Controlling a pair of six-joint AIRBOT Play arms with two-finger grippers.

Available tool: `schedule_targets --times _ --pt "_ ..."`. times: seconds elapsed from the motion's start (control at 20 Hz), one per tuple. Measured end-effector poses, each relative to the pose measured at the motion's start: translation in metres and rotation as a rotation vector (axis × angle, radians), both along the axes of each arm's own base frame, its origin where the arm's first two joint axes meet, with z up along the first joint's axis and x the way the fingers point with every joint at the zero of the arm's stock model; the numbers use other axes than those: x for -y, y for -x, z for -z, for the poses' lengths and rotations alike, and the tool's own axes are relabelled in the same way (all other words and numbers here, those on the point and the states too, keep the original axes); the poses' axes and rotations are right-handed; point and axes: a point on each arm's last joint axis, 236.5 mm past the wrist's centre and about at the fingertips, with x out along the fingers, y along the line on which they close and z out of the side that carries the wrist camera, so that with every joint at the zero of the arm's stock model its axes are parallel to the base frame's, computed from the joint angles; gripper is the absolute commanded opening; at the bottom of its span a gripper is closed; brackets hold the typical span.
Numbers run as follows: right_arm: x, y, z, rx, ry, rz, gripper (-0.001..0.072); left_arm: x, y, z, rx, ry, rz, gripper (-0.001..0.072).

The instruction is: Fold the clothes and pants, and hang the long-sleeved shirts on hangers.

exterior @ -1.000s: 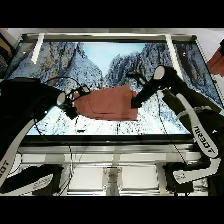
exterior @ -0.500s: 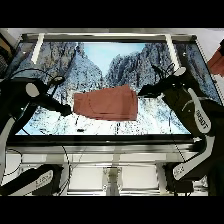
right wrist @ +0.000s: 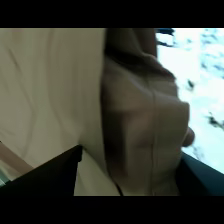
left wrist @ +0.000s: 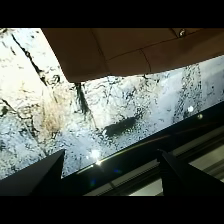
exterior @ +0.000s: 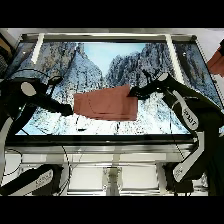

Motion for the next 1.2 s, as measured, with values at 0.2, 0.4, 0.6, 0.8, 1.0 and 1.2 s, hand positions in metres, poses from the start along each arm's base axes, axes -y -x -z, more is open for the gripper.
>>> schedule_targets --times 0.2,0.4,0.6,0.8,1.0,1.2 --pt "-0.028 0.008 0.008 0.017 0.033 -0.054 0.0092 0.001 0.002 0.000 -0.008 0.006 -0.001 0.0654" --pt "-0.053 0.010 0.008 0.048 0.037 -0.077 0.0004 0.001 0.002 0.000 -0.009 0.007 -0.002 0.0652" --pt "-0.056 -0.010 -0.030 0.084 0.005 -0.039 0.0004 0.001 0.003 0.000 -0.012 0.008 -0.002 0.0644" --pt "-0.004 -0.033 -0.102 0.102 0.026 0.044 0.0005 0.001 0.003 0.000 -0.012 0.008 -0.003 0.0644" --pt "0.097 -0.029 -0.169 0.079 0.101 0.195 0.0005 0.001 0.003 0.000 -0.012 0.008 -0.003 0.0644" --pt "0.217 0.007 -0.215 0.038 0.222 0.427 0.0005 0.001 0.003 0.000 -0.012 0.008 -0.003 0.0644"
